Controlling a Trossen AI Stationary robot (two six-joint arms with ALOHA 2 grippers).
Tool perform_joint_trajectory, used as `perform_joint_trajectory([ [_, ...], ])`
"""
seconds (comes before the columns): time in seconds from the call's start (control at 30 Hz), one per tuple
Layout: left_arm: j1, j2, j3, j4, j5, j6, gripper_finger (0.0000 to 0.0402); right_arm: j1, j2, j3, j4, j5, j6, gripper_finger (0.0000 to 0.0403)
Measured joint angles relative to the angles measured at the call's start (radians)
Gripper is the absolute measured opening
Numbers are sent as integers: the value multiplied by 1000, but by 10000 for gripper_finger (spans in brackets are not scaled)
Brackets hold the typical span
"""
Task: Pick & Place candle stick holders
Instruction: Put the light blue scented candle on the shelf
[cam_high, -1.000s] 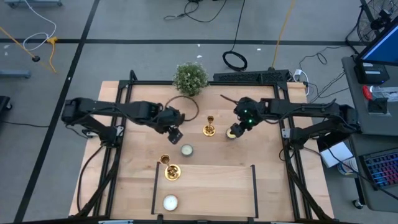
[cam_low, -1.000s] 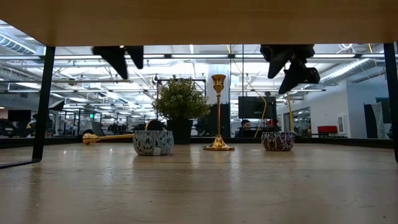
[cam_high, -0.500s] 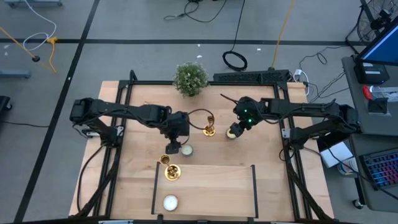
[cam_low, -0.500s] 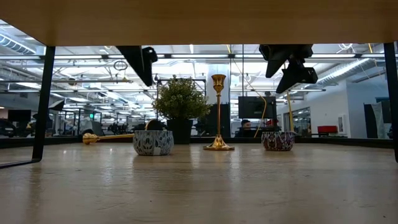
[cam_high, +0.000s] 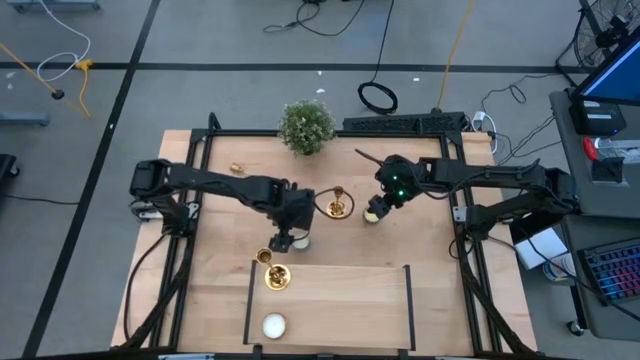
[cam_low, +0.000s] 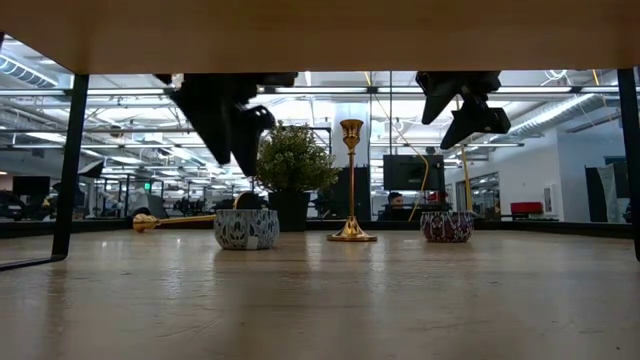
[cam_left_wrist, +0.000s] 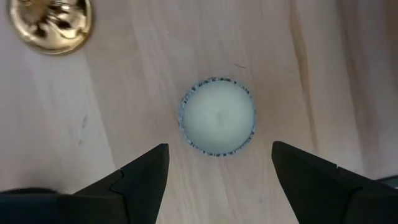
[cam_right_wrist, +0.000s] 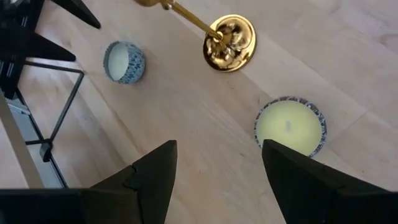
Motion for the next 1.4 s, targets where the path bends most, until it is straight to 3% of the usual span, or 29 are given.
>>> perform_joint_trajectory([
  [0.57,-64,51,0,115,-28,89,292,0,0,0,1,-2,12,235],
  [0.77,-110,91,0,119,-169,106,292,0,0,0,9,-5,23,235],
  [0.97,-112,121,-2,77,-124,79,292,0,0,0,23,-5,31,233],
  [1.4,-109,124,0,107,-150,77,292,0,0,0,24,-3,38,232],
])
